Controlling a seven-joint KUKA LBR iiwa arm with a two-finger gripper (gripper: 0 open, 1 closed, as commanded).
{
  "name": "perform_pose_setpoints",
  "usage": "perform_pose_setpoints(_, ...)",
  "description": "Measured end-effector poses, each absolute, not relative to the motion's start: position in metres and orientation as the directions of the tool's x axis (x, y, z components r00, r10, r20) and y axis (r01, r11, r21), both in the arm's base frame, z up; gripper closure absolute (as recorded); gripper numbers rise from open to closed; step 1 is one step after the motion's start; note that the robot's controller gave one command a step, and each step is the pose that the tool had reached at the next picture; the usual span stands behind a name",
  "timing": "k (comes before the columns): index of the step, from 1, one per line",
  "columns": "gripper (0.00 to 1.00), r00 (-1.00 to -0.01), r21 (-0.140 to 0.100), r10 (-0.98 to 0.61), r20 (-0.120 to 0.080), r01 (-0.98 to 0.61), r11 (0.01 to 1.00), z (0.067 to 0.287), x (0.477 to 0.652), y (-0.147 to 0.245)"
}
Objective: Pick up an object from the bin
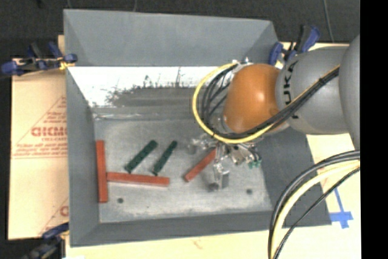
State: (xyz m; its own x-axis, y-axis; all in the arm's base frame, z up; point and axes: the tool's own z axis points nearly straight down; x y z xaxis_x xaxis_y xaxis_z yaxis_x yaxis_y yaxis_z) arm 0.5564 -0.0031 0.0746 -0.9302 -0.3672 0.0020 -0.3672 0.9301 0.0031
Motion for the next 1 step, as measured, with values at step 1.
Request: perform_pose_setpoints(1,1.00,-0.931,0.000,-0.365,-0.004,-0.365,0.931,0.0788,0.5580,-0.0040)
